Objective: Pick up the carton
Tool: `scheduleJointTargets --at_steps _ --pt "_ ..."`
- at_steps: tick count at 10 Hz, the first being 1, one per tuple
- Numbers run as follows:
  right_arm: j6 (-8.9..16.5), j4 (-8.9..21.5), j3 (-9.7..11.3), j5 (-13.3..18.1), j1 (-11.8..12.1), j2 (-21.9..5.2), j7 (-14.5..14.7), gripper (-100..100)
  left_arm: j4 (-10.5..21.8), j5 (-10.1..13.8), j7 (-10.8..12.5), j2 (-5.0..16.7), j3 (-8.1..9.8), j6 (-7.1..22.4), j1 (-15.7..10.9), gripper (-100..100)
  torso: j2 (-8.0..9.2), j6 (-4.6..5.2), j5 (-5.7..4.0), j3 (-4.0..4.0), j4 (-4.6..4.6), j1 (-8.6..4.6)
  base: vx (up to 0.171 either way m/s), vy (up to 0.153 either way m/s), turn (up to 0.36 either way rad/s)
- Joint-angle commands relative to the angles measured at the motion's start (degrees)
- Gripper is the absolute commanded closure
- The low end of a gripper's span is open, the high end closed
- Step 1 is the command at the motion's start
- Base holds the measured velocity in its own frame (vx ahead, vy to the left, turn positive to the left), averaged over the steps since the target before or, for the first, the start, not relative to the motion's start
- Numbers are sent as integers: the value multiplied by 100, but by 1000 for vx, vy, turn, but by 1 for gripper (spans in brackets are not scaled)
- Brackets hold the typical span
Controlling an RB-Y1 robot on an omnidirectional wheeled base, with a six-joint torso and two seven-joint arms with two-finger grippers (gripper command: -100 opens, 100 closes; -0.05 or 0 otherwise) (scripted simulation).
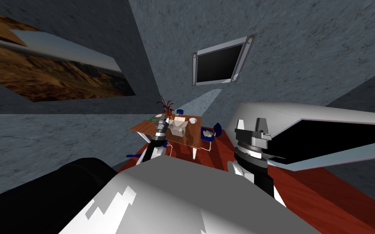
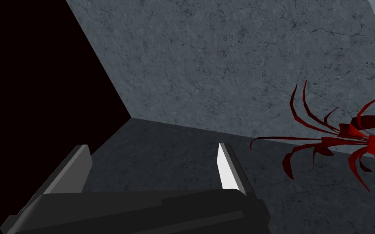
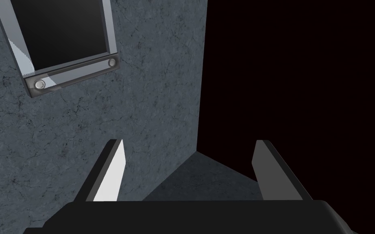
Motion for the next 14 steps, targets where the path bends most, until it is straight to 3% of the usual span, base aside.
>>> scheduleJointTargets --at_steps 1,2,4,9,14 --pt "0 0 0 0 0 0 0 0 -32 -3 -13 139 -8 286 -53 -100 0 0 0 0 0 0 -16 50 -49" --pt "0 0 0 0 0 0 0 0 -32 -3 -13 139 -8 328 -53 -100 0 0 0 0 0 0 -13 35 -18" --pt "0 0 0 0 0 0 0 0 -66 6 -21 270 1 703 -129 -100 0 0 -1 0 0 -6 -21 42 -51" --pt "0 0 0 0 0 0 0 0 -113 15 -30 357 12 1275 -218 -100 1 0 -1 1 0 -7 -17 36 -30" --pt "0 0 0 0 0 0 0 0 -197 25 -40 431 31 2043 -368 -100 0 -1 -1 0 0 -8 -19 36 -37"
